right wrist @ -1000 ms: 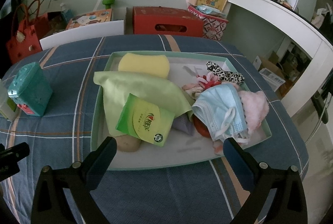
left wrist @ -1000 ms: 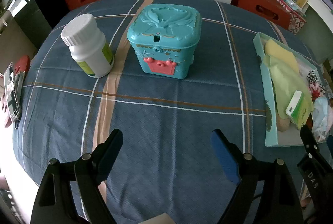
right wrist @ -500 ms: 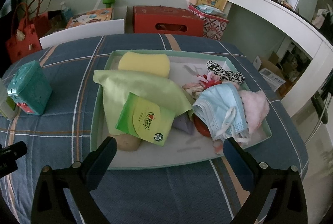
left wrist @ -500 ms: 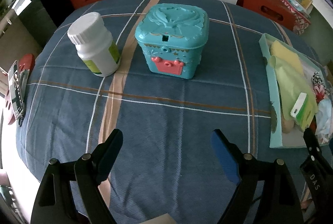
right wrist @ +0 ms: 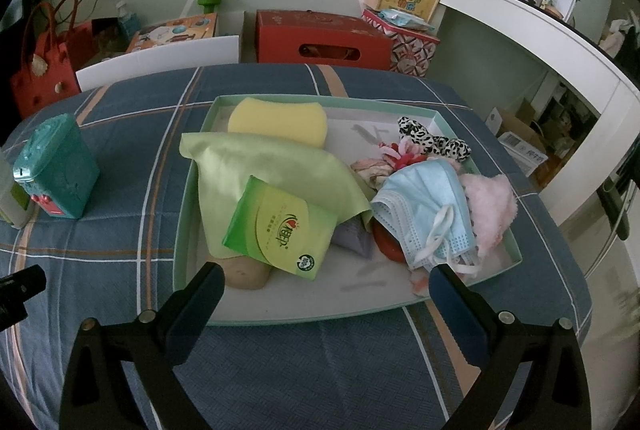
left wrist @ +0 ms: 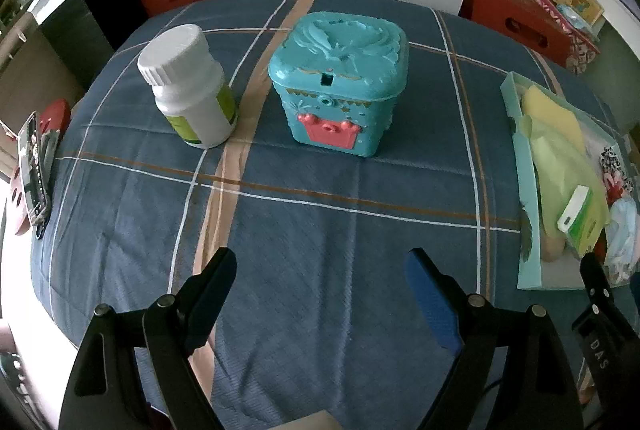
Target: Organize soft objects
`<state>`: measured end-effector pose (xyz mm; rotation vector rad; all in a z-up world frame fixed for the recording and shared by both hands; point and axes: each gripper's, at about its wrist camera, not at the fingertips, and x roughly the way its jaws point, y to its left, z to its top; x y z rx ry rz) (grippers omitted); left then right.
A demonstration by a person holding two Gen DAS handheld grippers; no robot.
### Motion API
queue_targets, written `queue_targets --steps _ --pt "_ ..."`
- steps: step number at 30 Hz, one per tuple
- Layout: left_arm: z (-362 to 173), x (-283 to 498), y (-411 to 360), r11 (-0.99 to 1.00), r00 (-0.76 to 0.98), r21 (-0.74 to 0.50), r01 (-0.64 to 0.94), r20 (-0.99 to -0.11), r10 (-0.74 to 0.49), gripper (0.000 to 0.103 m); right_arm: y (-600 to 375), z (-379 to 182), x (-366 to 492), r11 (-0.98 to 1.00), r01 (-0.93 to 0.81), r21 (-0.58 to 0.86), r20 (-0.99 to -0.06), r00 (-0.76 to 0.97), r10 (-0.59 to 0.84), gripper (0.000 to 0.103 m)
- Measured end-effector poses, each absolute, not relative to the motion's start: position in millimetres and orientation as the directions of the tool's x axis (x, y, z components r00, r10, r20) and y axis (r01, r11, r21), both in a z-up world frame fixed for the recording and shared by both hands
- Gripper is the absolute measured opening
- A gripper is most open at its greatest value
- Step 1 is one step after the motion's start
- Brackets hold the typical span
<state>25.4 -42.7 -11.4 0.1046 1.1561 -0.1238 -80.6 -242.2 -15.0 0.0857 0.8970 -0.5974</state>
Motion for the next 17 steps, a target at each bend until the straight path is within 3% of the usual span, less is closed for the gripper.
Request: queue_targets --steps 17 --pt "-10.1 24.2 -42.7 0.99 0.406 0.022 0.142 -0.913 -0.038 0.087 -242.5 -16.1 -80.4 0.836 0.519 -0.176 -0.756 0.472 -0.453 0.103"
